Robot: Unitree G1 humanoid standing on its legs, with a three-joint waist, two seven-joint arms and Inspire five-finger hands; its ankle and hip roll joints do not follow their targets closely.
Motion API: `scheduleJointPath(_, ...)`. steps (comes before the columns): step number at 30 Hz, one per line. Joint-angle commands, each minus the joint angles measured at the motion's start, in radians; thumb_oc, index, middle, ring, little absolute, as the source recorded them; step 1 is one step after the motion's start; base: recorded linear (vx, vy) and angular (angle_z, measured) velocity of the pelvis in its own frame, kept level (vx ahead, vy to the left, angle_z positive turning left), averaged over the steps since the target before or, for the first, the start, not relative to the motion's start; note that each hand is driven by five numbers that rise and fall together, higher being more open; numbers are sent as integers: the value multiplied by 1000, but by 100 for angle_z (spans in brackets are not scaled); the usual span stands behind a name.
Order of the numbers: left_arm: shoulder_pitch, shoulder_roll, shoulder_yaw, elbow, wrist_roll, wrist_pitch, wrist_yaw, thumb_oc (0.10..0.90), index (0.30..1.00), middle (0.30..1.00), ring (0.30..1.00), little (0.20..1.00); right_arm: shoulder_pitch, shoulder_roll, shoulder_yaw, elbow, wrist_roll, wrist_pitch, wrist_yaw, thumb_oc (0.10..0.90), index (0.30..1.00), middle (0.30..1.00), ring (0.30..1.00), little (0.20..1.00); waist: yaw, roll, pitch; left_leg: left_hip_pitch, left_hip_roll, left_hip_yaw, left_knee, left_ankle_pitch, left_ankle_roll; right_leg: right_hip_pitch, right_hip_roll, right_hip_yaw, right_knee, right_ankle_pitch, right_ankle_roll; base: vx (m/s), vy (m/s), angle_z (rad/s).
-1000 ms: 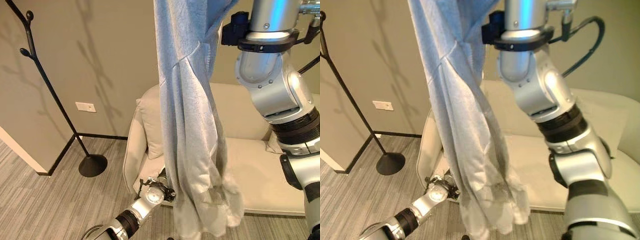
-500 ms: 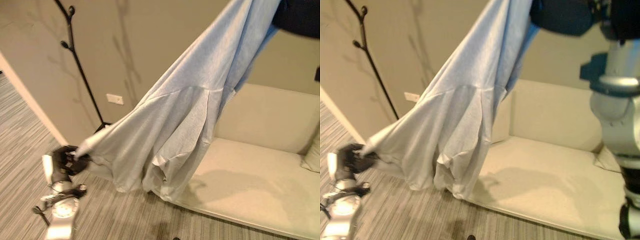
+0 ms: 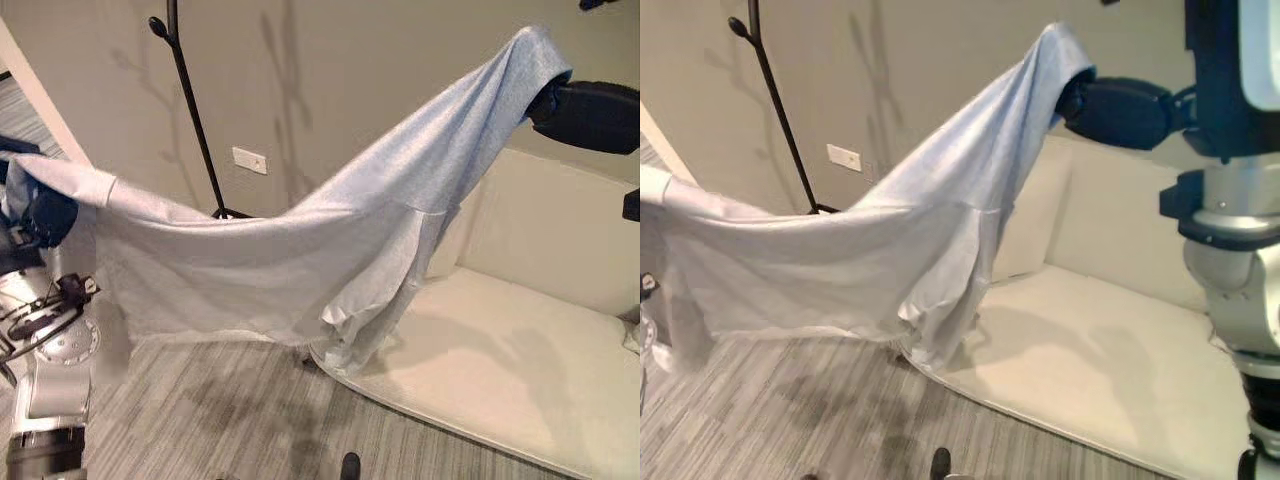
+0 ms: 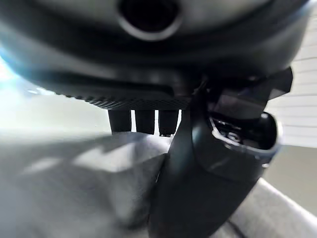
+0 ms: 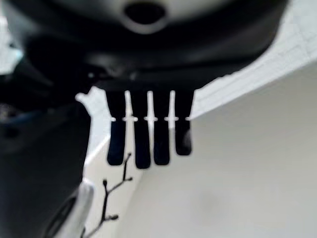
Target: Hang the clothes on the sofa on the clothes rack.
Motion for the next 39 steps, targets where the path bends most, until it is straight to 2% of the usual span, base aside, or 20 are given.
scheduleJointPath(1,-43,61,21,-96,82,-56,143,400,300,300,300,300,-14,-81,-46,22,-80,52,-112,400,300,300,300,300,29,29,-139,-58,-18,-79,-59,157,38,3,-3,52,99,-178,71,272,637,-20)
scheduleJointPath(3,-51,64,4,-105,113,-42,174,400,300,300,300,300,5,-68,-65,53,-94,68,-151,400,300,300,300,300,50,43,-142,-78,-32,-168,-34,131,33,16,-30,73,98,-171,87,325,668,-33)
scheduleJointPath(4,-49,52,-3,-130,126,-46,152,400,300,300,300,300,73,-37,-108,77,-134,99,-150,400,300,300,300,300,35,58,-156,-103,-53,-169,48,-15,20,46,-77,70,88,-162,107,512,1113,0)
scheduleJointPath(5,-73,47,-43,-133,132,-49,138,400,300,300,300,300,173,-40,-192,112,-205,167,-140,400,300,300,300,300,12,56,-159,-138,-111,-144,156,-138,22,63,-143,64,88,-99,135,515,1355,38)
scheduleJointPath(6,-94,43,-77,-118,134,-45,140,400,300,300,300,300,216,19,-225,116,-233,202,-138,400,300,300,300,300,3,54,-138,-158,-169,-112,229,-194,58,28,-204,55,130,52,130,358,1138,52)
scheduleJointPath(7,-104,49,-93,-109,137,-42,139,400,300,300,300,300,215,50,-237,126,-235,222,-143,400,300,300,300,300,12,54,-132,-159,-184,-88,238,-217,85,0,-228,40,161,106,123,157,851,30)
scheduleJointPath(9,-103,77,-96,-128,149,-44,147,400,300,300,300,300,194,59,-236,167,-255,269,-188,400,300,300,300,300,29,64,-113,-136,-212,-27,195,-210,126,-57,-270,-42,208,187,120,130,737,-55)
scheduleJointPath(10,-92,79,-89,-145,172,-48,132,400,300,300,300,300,232,64,-267,227,-261,305,-187,400,300,300,300,300,-6,76,-109,-72,-264,1,112,-184,157,-110,-144,-19,273,48,86,281,834,-79)
scheduleJointPath(11,-106,73,-98,-117,156,-51,123,400,300,300,300,300,261,37,-298,300,-244,326,-217,400,300,300,300,300,-1,79,-106,-25,-283,48,60,-175,157,-141,-36,-13,301,-72,67,302,691,-55)
scheduleJointPath(13,-99,74,-82,-82,140,-35,106,400,300,300,300,300,267,44,-318,326,-222,325,-235,400,300,300,300,300,-2,73,-103,28,-320,89,23,-182,162,-169,62,-43,285,-120,62,213,195,-67)
scheduleJointPath(16,-83,44,-62,-68,135,-31,94,400,300,300,300,300,298,56,-346,343,-213,332,-248,400,300,300,300,300,-2,63,-102,80,-334,118,1,-202,159,-174,114,-52,218,-110,70,241,8,-56)
scheduleJointPath(21,-77,18,-67,-65,163,-34,63,400,300,300,300,300,368,64,-391,305,-235,318,-220,400,300,300,300,300,-20,34,-126,103,-319,127,62,-251,136,-107,139,13,146,-118,47,274,-116,-16)
scheduleJointPath(22,-80,16,-70,-69,165,-36,58,400,300,300,300,300,363,57,-389,298,-234,306,-219,400,300,300,300,300,-19,33,-128,99,-306,131,128,-236,118,-90,143,23,133,-117,40,259,-218,-6)
scheduleJointPath(24,-113,42,-93,-53,146,-34,54,400,300,300,300,300,293,-13,-320,312,-214,276,-219,400,300,300,300,300,20,2,-90,-62,-284,67,519,-102,106,-29,156,45,87,-110,-6,228,-319,-4)
scheduleJointPath(26,-142,53,-111,-39,149,-23,64,400,300,300,300,300,234,-45,-248,336,-206,255,-202,400,300,300,300,300,39,-18,-76,-162,-306,10,635,-111,134,-6,151,62,69,-106,-14,196,-113,-12)
scheduleJointPath(27,-198,90,-115,-21,173,-9,76,400,300,300,300,300,188,-101,-189,351,-218,243,-181,400,300,300,300,300,42,-17,-96,-183,-279,-16,508,-179,140,18,136,79,45,-116,8,278,15,-13)
scheduleJointPath(28,-201,90,-116,-17,174,-9,78,400,300,300,300,300,180,-103,-183,354,-218,243,-180,400,300,300,300,300,42,-20,-95,-177,-282,-12,494,-171,142,17,133,80,43,-112,8,319,67,-25)
scheduleJointPath(31,-295,147,-173,25,176,-2,83,400,300,300,300,300,113,-190,-124,425,-216,244,-185,400,300,300,300,300,48,7,-127,-129,-288,-58,85,-69,106,48,124,88,27,-135,18,260,149,-47)
scheduleJointPath(36,-436,198,-278,81,181,-1,66,400,300,300,300,300,19,-255,-48,617,-161,303,-188,400,300,300,300,300,28,44,-149,-60,-300,-59,-13,-56,96,75,107,101,63,-166,43,218,157,-12)
scheduleJointPath(39,-491,265,-321,85,202,3,62,400,300,300,300,300,-61,-308,-15,748,-127,350,-186,400,300,300,300,300,15,73,-149,14,-331,-8,-26,-88,126,30,76,111,241,-117,80,237,215,-23)
